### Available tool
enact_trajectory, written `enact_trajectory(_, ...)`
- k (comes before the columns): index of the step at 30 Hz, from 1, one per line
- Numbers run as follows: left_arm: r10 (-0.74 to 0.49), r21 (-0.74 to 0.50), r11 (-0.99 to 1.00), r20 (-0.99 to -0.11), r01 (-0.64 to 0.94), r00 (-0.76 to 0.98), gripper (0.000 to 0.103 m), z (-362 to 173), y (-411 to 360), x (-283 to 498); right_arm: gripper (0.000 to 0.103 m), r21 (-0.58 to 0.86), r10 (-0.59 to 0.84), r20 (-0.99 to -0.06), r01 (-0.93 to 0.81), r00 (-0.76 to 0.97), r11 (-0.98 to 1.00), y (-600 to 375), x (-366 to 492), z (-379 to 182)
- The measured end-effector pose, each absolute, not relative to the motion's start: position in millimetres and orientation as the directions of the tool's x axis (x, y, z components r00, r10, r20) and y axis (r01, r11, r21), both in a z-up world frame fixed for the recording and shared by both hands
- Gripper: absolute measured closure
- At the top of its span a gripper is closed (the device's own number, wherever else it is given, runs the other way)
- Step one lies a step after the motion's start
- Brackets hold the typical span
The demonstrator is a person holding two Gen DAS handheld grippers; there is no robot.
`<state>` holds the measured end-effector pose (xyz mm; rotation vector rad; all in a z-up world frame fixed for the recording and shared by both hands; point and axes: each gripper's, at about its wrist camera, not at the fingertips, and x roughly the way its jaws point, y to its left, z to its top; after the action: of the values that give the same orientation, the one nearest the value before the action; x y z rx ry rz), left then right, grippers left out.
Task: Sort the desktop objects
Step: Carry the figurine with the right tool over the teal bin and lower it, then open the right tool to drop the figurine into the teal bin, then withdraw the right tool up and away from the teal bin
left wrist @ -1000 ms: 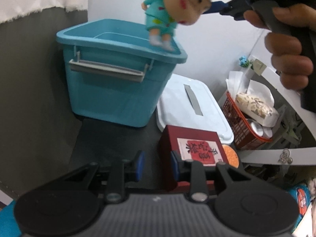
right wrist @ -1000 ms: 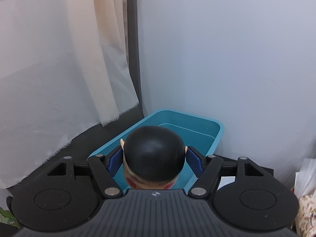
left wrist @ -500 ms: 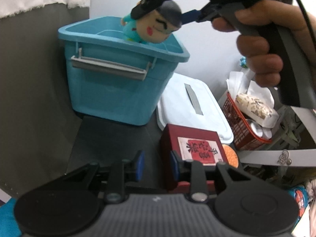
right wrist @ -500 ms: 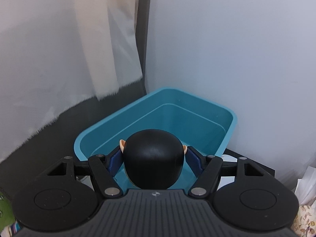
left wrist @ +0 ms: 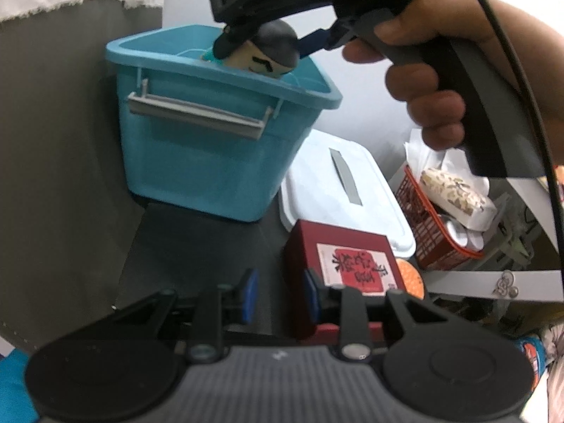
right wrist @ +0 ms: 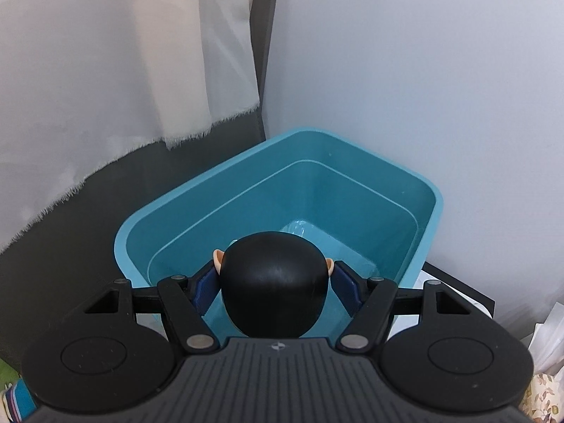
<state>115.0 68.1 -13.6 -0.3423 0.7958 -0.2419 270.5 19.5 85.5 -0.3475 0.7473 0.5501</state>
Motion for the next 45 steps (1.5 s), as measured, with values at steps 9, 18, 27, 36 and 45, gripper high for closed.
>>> enact_trajectory(9, -0.352, -0.392, 0.915, -0.653, 0.099, 0.67, 0.071, -14, 69, 115, 0.031, -0.122, 0.31, -0.751, -0.583, 0.584, 0.803, 23, 273, 76)
enact_trajectory(18, -0.344, -0.391, 0.916, -0.653, 0.089, 0.674, 0.071, -16, 69, 115, 0.031, -0.131, 0.276, -0.778, -0.575, 0.565, 0.807, 26, 278, 67)
enact_trajectory(27, -0.344, -0.384, 0.918, -0.654, 0.096, 0.673, 0.071, -16, 65, 114, 0.03, -0.111, 0.279, -0.781, -0.564, 0.559, 0.818, 19, 279, 66)
enact_trajectory(36, -0.338, -0.375, 0.922, -0.656, 0.097, 0.675, 0.07, -14, 63, 114, 0.025, -0.108, 0.294, -0.769, -0.568, 0.567, 0.816, 10, 267, 79)
enact_trajectory(45, -0.334, -0.361, 0.926, -0.653, 0.107, 0.68, 0.07, -12, 62, 111, 0.025, -0.102, 0.338, -0.745, -0.598, 0.576, 0.795, -3, 247, 100)
